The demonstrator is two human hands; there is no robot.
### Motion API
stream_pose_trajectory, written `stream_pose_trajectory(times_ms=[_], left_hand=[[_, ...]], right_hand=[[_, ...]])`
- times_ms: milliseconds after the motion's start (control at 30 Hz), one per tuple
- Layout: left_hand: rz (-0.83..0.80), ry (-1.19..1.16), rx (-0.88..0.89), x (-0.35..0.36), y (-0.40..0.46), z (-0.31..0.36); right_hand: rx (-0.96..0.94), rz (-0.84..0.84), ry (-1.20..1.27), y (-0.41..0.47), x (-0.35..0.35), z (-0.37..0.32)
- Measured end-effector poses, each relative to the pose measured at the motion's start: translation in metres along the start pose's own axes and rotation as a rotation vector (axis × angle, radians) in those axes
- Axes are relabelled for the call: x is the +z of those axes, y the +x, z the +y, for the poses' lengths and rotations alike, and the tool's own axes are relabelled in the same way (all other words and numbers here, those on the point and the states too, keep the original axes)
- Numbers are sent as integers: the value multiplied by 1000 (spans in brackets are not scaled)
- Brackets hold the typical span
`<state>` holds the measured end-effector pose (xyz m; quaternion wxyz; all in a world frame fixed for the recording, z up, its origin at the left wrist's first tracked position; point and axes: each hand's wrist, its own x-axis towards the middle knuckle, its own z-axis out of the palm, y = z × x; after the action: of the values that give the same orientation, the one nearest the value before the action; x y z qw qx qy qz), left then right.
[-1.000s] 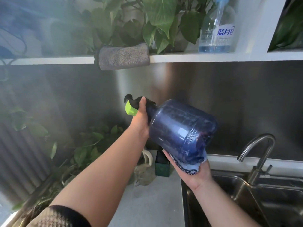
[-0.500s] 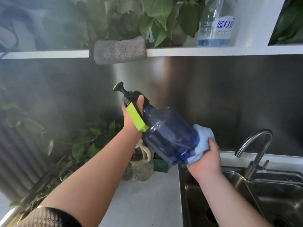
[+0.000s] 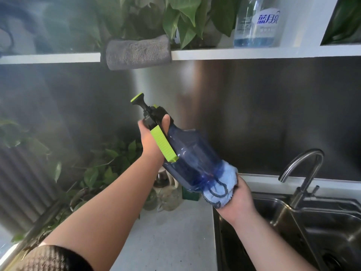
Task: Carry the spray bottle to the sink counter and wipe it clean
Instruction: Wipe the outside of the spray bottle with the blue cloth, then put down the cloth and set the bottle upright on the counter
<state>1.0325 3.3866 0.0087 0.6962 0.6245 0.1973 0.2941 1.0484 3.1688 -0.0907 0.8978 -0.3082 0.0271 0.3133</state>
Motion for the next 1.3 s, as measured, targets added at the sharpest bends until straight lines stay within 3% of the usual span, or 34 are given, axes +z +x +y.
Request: stream_pose_trajectory(times_ms=[100, 200, 300, 433, 567, 700, 767, 833, 933, 1033, 1167, 1300], left_hand=[[177, 112, 198, -11, 3, -12], [168, 322, 294, -22, 6, -37], [140, 362, 248, -34, 11, -66], [155, 443, 186, -42, 15, -102], [127, 524, 157, -48, 17, -125], [106, 545, 170, -49, 21, -136], [106, 549, 175, -51, 27, -144], [97, 533, 169, -50, 31, -150], [103, 511, 179, -44, 32, -163], [107, 485, 200, -36, 28, -177], [63, 426, 177, -14, 21, -193], [19, 397, 220, 17, 17, -197]], right_hand=[[97, -15, 15, 2, -22, 12], [145, 102, -48, 4, -47, 32], [258, 150, -142, 7, -72, 61], [299, 313, -739, 22, -105, 94], [166, 182, -1400, 40, -127, 114], [2, 205, -1567, 45, -135, 121], [-142, 105, -1750, 41, -142, 129], [-242, -194, -2024, 33, -152, 152], [-85, -505, -2283, 9, -177, 195], [120, -612, -2295, -10, -200, 217], [96, -638, -2351, -4, -200, 210], [63, -596, -2106, 9, -197, 190]])
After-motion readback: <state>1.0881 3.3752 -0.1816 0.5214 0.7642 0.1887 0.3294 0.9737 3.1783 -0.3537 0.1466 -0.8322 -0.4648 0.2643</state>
